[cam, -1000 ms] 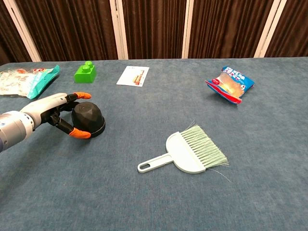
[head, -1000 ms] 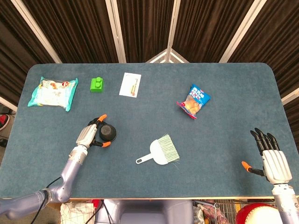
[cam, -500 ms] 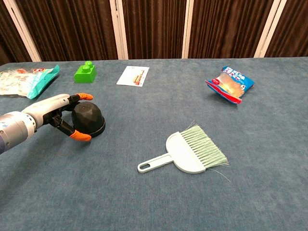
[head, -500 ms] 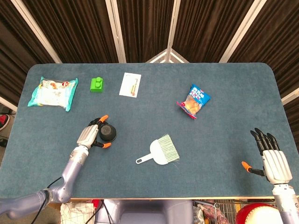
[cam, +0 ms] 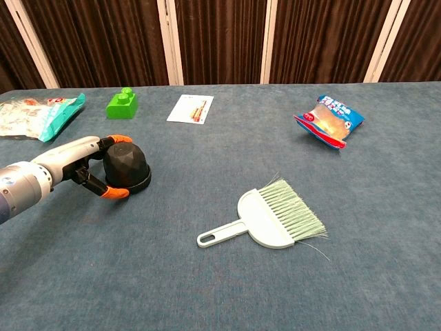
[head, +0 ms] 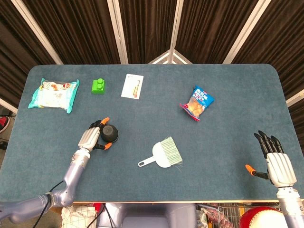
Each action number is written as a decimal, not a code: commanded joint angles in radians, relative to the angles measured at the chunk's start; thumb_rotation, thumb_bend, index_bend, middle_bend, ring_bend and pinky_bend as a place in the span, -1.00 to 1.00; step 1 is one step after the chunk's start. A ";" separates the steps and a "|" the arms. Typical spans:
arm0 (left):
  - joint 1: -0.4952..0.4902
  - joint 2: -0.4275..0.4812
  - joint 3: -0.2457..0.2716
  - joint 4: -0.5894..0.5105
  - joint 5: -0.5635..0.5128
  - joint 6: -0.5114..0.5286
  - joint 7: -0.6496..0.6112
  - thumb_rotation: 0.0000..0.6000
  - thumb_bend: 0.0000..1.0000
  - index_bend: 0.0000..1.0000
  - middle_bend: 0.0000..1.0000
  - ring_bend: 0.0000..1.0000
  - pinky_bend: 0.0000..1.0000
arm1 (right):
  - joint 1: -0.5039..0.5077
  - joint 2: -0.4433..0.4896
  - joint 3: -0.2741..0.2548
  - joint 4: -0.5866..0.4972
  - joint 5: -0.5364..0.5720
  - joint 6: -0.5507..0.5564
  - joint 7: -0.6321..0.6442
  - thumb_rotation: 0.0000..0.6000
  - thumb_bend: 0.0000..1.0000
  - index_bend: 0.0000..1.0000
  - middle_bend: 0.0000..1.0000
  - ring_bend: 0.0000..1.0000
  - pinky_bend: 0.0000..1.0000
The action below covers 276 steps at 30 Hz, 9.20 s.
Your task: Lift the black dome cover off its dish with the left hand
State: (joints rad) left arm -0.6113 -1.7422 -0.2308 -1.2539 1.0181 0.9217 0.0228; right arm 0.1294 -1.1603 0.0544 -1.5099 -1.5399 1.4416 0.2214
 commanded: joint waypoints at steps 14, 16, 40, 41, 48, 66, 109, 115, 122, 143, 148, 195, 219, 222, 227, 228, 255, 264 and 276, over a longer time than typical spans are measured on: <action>0.023 0.056 -0.029 -0.095 0.050 0.043 -0.076 1.00 0.22 -0.88 -0.31 -1.00 -1.00 | 0.000 0.008 -0.001 -0.011 -0.003 0.002 0.000 1.00 -0.58 -1.00 -0.98 -0.79 -0.98; 0.025 0.072 -0.034 -0.120 0.053 0.046 -0.080 1.00 0.22 -0.88 -0.31 -1.00 -1.00 | 0.000 0.008 0.000 -0.013 -0.003 0.004 -0.002 1.00 -0.58 -1.00 -0.98 -0.79 -0.98; -0.059 0.537 -0.178 -0.951 -0.257 0.224 0.466 1.00 0.22 -0.89 -0.30 -1.00 -1.00 | -0.013 -0.039 0.056 0.072 0.061 0.064 -0.141 1.00 -0.58 -1.00 -0.98 -0.79 -0.98; -0.063 0.548 -0.177 -0.969 -0.276 0.233 0.481 1.00 0.22 -0.89 -0.30 -1.00 -1.00 | -0.013 -0.041 0.053 0.077 0.060 0.062 -0.151 1.00 -0.58 -1.00 -0.98 -0.79 -0.98; -0.090 0.550 -0.125 -0.960 -0.385 0.233 0.508 1.00 0.21 -0.88 -0.30 -1.00 -1.00 | -0.020 -0.028 0.054 0.071 0.058 0.073 -0.164 1.00 -0.58 -1.00 -0.98 -0.79 -0.98; -0.076 0.677 -0.218 -1.102 -0.229 0.307 0.386 1.00 0.21 -0.86 -0.31 -1.00 -1.00 | -0.032 -0.019 0.058 0.046 0.043 0.102 -0.116 1.00 -0.58 -1.00 -0.98 -0.79 -0.98; -0.056 0.401 0.023 -0.617 -0.244 0.106 0.221 1.00 0.21 -0.85 -0.33 -1.00 -1.00 | -0.027 -0.012 0.042 0.017 0.021 0.079 -0.090 1.00 -0.58 -1.00 -0.98 -0.79 -0.98; -0.065 0.518 -0.105 -0.889 -0.140 0.235 0.247 1.00 0.21 -0.84 -0.29 -1.00 -1.00 | -0.025 -0.013 0.046 0.021 0.025 0.076 -0.087 1.00 -0.58 -1.00 -0.98 -0.79 -0.98; 0.042 0.693 -0.095 -1.101 0.012 0.290 0.192 1.00 0.21 -0.84 -0.29 -1.00 -1.00 | -0.040 -0.009 0.036 0.004 0.003 0.107 -0.085 1.00 -0.58 -1.00 -0.98 -0.79 -0.98; -0.042 0.286 0.053 -0.462 -0.155 0.149 0.208 1.00 0.21 -0.83 -0.33 -1.00 -1.00 | -0.019 -0.016 0.037 0.016 0.014 0.063 -0.090 1.00 -0.58 -1.00 -0.98 -0.79 -0.98; -0.052 0.212 0.065 -0.391 -0.127 0.203 0.278 1.00 0.21 -0.83 -0.34 -1.00 -1.00 | -0.014 -0.017 0.033 0.015 0.007 0.056 -0.084 1.00 -0.58 -1.00 -0.98 -0.79 -0.98; -0.033 0.116 0.046 -0.236 -0.103 0.125 0.220 1.00 0.05 -0.83 -0.80 -1.00 -1.00 | -0.004 -0.027 0.022 0.012 0.006 0.032 -0.083 1.00 -0.58 -1.00 -0.98 -0.79 -0.98; -0.036 0.090 0.021 -0.244 -0.096 0.141 0.243 1.00 0.24 -0.82 -0.31 -1.00 -1.00 | -0.006 -0.011 0.021 -0.012 0.013 0.029 -0.080 1.00 -0.58 -1.00 -0.98 -0.79 -0.98; -0.031 0.099 0.008 -0.266 -0.072 0.166 0.227 1.00 0.25 -0.82 -0.31 -1.00 -1.00 | -0.010 -0.010 0.019 -0.009 0.015 0.031 -0.076 1.00 -0.58 -1.00 -0.98 -0.79 -0.98; -0.023 0.135 -0.015 -0.334 -0.036 0.202 0.215 1.00 0.25 -0.82 -0.31 -1.00 -1.00 | -0.006 -0.014 0.019 -0.002 0.013 0.027 -0.068 1.00 -0.58 -1.00 -0.98 -0.79 -0.98; -0.023 0.139 -0.018 -0.344 -0.033 0.205 0.214 1.00 0.25 -0.82 -0.32 -1.00 -1.00 | -0.006 -0.014 0.019 -0.002 0.012 0.027 -0.068 1.00 -0.58 -1.00 -0.98 -0.79 -0.98; -0.183 -0.050 -0.023 -0.121 -0.124 0.024 0.329 1.00 -0.07 -0.81 -0.98 -1.00 -1.00 | -0.008 -0.003 0.022 0.006 0.020 0.026 -0.043 1.00 -0.58 -1.00 -0.98 -0.79 -0.98; -0.168 0.052 -0.010 -0.242 -0.140 0.025 0.361 1.00 -0.20 -0.95 -1.00 -1.00 -1.00 | -0.009 -0.004 0.021 -0.002 0.015 0.031 -0.056 1.00 -0.58 -1.00 -0.98 -0.79 -0.98; 0.206 0.459 0.191 -0.762 0.258 0.601 0.422 1.00 -0.19 -0.93 -1.00 -1.00 -1.00 | -0.014 -0.019 0.031 0.010 -0.003 0.074 -0.064 1.00 -0.58 -1.00 -0.98 -0.79 -0.98</action>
State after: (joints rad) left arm -0.5990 -1.4591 -0.1678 -1.8662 1.0927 1.2554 0.3876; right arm 0.1171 -1.1743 0.0816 -1.5044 -1.5392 1.5069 0.1604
